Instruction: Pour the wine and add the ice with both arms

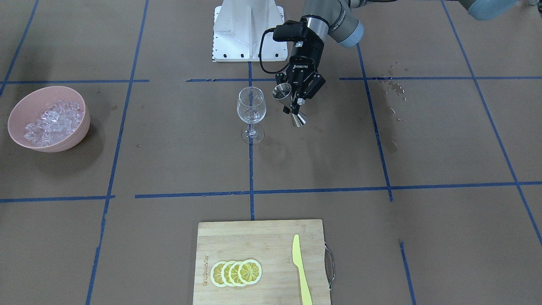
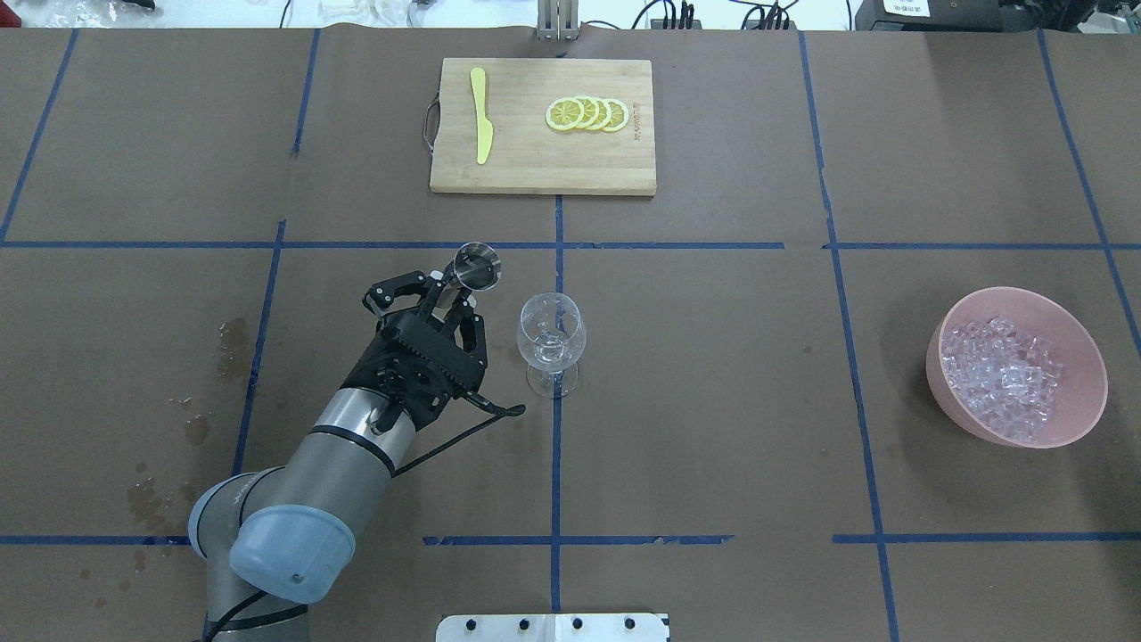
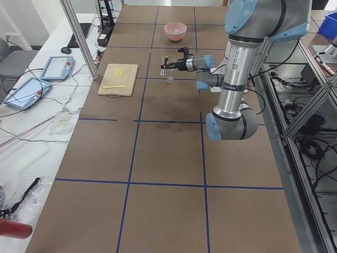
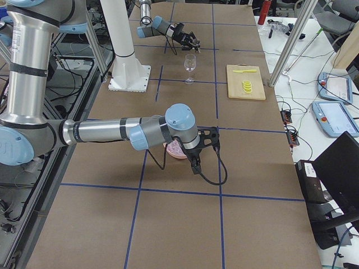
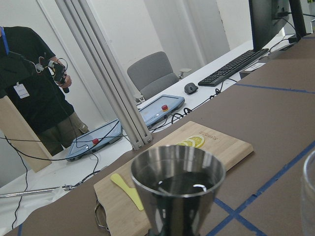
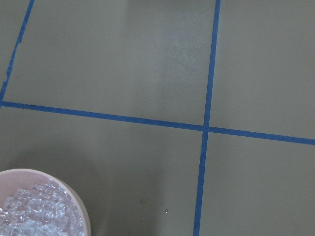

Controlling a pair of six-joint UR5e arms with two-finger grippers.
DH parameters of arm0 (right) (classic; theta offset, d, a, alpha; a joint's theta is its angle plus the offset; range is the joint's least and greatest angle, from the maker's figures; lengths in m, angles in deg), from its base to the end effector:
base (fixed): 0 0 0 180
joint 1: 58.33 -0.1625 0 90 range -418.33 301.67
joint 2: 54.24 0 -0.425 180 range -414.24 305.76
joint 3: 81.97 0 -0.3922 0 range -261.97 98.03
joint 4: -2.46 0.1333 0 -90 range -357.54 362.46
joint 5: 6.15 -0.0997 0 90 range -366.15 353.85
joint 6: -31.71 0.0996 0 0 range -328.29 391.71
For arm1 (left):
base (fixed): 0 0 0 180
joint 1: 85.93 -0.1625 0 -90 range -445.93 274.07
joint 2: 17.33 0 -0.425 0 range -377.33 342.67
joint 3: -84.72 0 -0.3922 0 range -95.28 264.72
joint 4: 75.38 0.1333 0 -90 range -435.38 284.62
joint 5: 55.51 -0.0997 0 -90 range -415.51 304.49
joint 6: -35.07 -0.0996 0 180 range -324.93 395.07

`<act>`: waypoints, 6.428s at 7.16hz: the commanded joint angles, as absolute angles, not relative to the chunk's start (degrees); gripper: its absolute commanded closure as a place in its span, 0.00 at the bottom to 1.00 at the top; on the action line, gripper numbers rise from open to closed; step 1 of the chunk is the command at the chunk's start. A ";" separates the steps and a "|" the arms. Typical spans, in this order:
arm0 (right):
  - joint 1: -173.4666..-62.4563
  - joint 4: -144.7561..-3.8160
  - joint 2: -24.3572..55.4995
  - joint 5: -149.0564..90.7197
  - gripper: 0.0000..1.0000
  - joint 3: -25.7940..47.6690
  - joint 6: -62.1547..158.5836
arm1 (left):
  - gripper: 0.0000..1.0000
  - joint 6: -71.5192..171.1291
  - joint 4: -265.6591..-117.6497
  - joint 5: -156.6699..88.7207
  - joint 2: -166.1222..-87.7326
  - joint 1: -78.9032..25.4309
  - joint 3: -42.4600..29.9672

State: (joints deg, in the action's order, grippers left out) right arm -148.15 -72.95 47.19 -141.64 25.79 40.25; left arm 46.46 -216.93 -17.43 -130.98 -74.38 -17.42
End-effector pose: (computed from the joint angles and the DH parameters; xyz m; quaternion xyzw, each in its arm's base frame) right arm 0.0609 -0.4238 0.5655 0.1380 -0.3918 -0.0039 0.9096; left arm 0.5010 -0.3185 0.2257 0.6632 0.2142 0.1073 0.7091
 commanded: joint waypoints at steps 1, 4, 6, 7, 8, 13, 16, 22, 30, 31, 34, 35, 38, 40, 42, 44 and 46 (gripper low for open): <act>-148.15 -72.95 47.19 -141.59 0.00 25.78 40.85 | 1.00 39.50 -216.79 -17.45 -131.68 -74.51 -17.14; -148.15 -73.12 47.28 -141.50 0.00 25.52 40.85 | 1.00 26.94 -216.88 -17.71 -131.77 -74.59 -17.32; -148.15 -73.04 47.36 -141.50 0.00 25.26 43.39 | 1.00 20.08 -216.79 -17.80 -132.81 -75.12 -16.79; -148.15 -73.04 47.89 -141.50 0.00 25.34 43.49 | 1.00 16.65 -216.70 -17.80 -133.26 -75.12 -16.96; -148.15 -73.04 47.98 -141.50 0.00 25.26 43.49 | 1.00 12.70 -216.62 -17.89 -133.96 -75.12 -17.23; -148.15 -73.13 48.07 -141.41 0.00 24.64 44.81 | 1.00 2.56 -216.53 -22.07 -134.32 -75.12 -16.71; -148.15 -73.13 48.86 -141.50 0.00 24.64 45.16 | 1.00 -2.34 -216.53 -26.21 -134.31 -75.12 -17.05; -148.16 -73.13 49.03 -141.58 0.00 24.11 45.25 | 1.00 -5.01 -219.49 -27.56 -134.58 -75.91 -16.71; -148.15 -73.21 48.77 -141.85 0.00 23.41 45.42 | 1.00 25.24 -230.24 -5.39 -131.61 -71.89 -14.50; -148.15 -73.21 48.51 -141.85 0.00 23.41 45.42 | 1.00 33.76 -230.33 1.12 -128.81 -69.17 -15.20; -148.15 -73.04 48.51 -141.94 0.00 23.67 45.34 | 1.00 58.11 -236.61 3.20 -117.58 -66.60 -16.00; -148.15 -73.04 48.51 -141.94 0.00 23.76 45.34 | 1.00 62.02 -241.79 3.20 -113.35 -66.60 -15.91; -148.15 -72.95 48.68 -141.94 0.00 23.76 44.98 | 1.00 73.35 -256.57 0.24 -102.44 -66.68 -13.03; -148.15 -72.95 48.68 -141.94 0.00 24.03 45.07 | 1.00 79.72 -256.87 -14.23 -102.67 -67.21 -7.41; -148.15 -72.86 48.68 -141.94 0.00 24.11 45.07 | 1.00 80.25 -256.26 -19.03 -102.67 -67.30 -4.06; -148.15 -72.86 48.68 -141.94 0.00 24.11 45.07 | 1.00 83.57 -255.47 -15.98 -102.67 -67.56 -1.26; -148.15 -72.86 48.68 -141.94 0.00 24.11 45.07 | 1.00 86.57 -255.46 -14.73 -102.85 -68.78 0.26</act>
State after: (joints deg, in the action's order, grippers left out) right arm -148.15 -72.86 48.68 -141.94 24.11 45.07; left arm 85.14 -255.46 -15.37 -102.75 -67.90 -0.61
